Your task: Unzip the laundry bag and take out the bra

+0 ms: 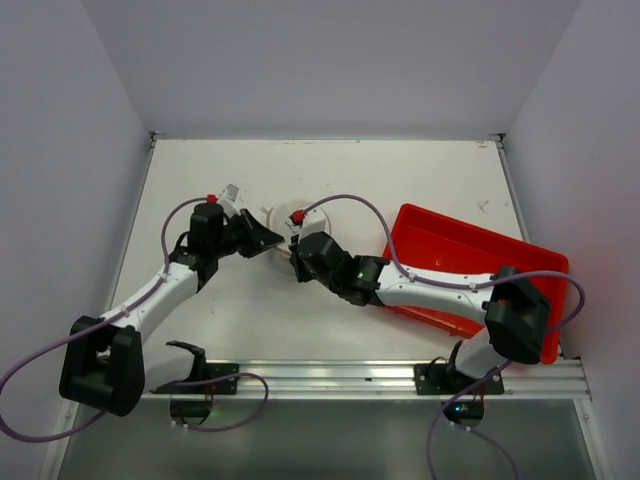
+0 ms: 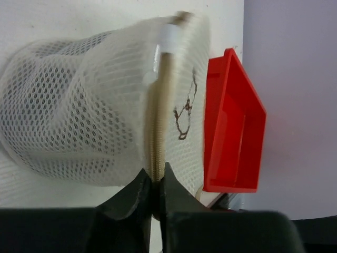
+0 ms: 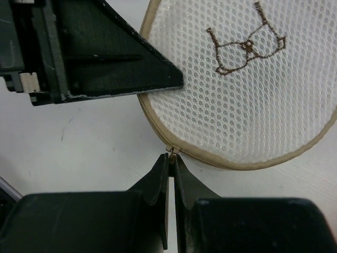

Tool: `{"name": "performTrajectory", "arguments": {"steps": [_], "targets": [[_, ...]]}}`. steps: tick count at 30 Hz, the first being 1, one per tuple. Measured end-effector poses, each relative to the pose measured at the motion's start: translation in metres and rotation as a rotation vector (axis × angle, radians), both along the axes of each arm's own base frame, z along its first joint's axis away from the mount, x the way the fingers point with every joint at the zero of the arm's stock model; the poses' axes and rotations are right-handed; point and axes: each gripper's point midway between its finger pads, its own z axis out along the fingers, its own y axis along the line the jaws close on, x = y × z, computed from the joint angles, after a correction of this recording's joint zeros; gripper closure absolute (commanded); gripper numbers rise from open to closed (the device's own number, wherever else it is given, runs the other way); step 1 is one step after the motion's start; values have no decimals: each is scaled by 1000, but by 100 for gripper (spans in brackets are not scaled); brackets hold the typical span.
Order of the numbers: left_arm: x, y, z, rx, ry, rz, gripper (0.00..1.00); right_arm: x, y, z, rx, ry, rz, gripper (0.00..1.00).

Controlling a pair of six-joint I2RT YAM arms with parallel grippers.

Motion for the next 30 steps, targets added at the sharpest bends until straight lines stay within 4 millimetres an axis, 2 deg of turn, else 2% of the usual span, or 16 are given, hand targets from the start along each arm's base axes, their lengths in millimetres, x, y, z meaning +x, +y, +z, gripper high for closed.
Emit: {"name": "performTrajectory", "arguments": {"steps": [1, 5, 8, 14, 20, 21, 23, 24, 27, 30], "targets": [[1, -1, -1, -2, 2, -2, 100, -1, 1, 0, 0, -1, 2, 100], [2, -5, -6, 0, 11, -37, 100, -3, -4, -4, -14, -4, 8, 100], [2, -7, -4, -5, 9, -68, 100, -7, -17, -4, -36, -14, 7, 100], [5, -9, 4, -19, -16, -96, 100, -10, -42, 11, -58, -54, -16, 100], [12, -12, 2, -12, -13, -117, 100, -6, -64, 8, -108, -62, -52, 100], [13, -12, 3, -12, -13, -117, 86, -6, -65, 8, -109, -62, -54, 100], [17, -13, 5, -9, -19, -120, 65, -5, -66, 9, -107, -63, -54, 100], [21, -12, 7, -2, -26, -115, 44, -5, -66, 8, -108, -63, -55, 100], [32, -9, 17, -2, -43, -99, 33, -5, -67, 7, -117, -57, -55, 100], [34, -7, 24, -1, -60, -89, 30, -3, -62, 7, -113, -53, -54, 100]]}}
